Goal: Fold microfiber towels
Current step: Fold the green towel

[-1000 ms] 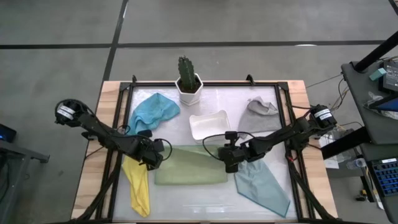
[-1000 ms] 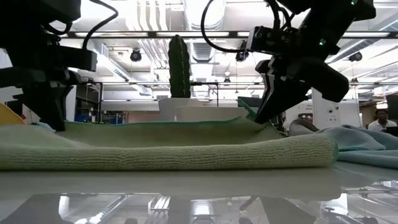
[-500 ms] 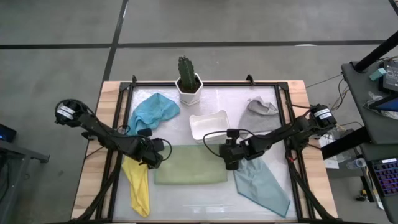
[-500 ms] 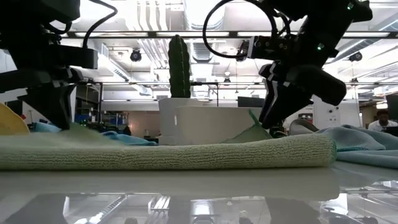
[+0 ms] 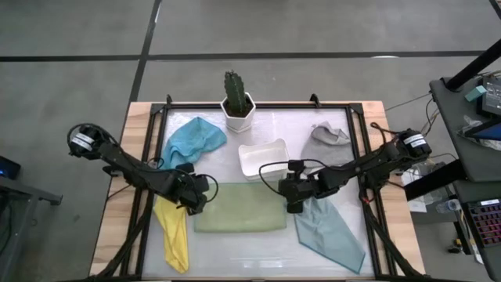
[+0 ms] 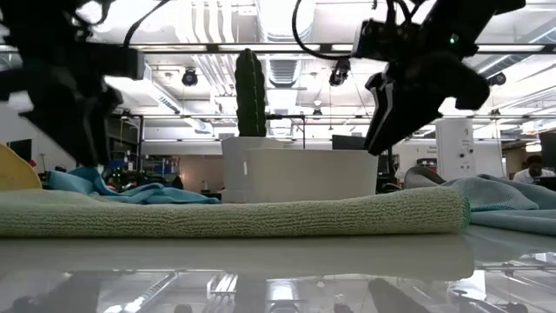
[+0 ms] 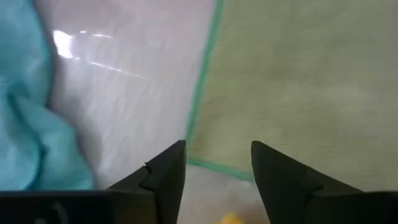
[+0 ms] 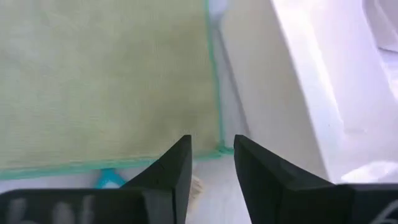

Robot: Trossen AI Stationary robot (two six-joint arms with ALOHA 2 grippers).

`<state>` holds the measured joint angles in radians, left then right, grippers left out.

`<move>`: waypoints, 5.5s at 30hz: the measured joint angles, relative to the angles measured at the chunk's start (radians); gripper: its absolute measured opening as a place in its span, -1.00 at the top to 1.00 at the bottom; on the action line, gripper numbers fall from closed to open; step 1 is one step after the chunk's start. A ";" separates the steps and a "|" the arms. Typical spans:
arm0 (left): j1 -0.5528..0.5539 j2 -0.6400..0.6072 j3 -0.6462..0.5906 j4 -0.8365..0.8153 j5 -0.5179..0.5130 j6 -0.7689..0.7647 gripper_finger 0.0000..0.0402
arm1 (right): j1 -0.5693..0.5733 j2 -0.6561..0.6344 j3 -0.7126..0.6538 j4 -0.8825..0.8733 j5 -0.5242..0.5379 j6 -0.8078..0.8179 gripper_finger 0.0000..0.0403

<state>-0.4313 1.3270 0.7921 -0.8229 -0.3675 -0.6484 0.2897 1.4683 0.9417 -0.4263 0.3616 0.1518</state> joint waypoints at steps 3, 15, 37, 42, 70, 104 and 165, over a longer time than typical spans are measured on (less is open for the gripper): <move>-0.001 0.000 0.045 0.015 0.004 0.000 0.16 | 0.000 -0.004 0.000 0.045 -0.054 0.013 0.48; -0.046 0.043 0.064 0.149 0.053 -0.020 0.16 | 0.092 0.089 -0.012 0.267 -0.108 0.012 0.65; -0.089 0.279 0.069 0.159 0.155 -0.026 0.16 | 0.121 0.243 -0.013 0.405 -0.266 0.086 0.86; -0.089 0.223 0.092 0.146 0.156 -0.026 0.16 | 0.121 0.223 0.004 0.372 -0.265 0.083 0.86; -0.237 0.225 0.171 0.249 0.285 -0.084 -0.11 | 0.206 0.137 0.065 0.228 -0.247 0.192 0.12; -0.323 0.305 0.056 0.248 0.150 -0.210 0.55 | 0.214 0.282 0.076 0.304 -0.229 0.161 0.81; -0.175 0.233 0.136 0.027 0.281 -0.042 0.94 | 0.022 0.199 0.221 -0.135 -0.248 -0.075 0.96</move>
<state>-0.6059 1.5604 0.9283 -0.7959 -0.0864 -0.6907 0.3117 1.6672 1.1629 -0.5610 0.1133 0.0767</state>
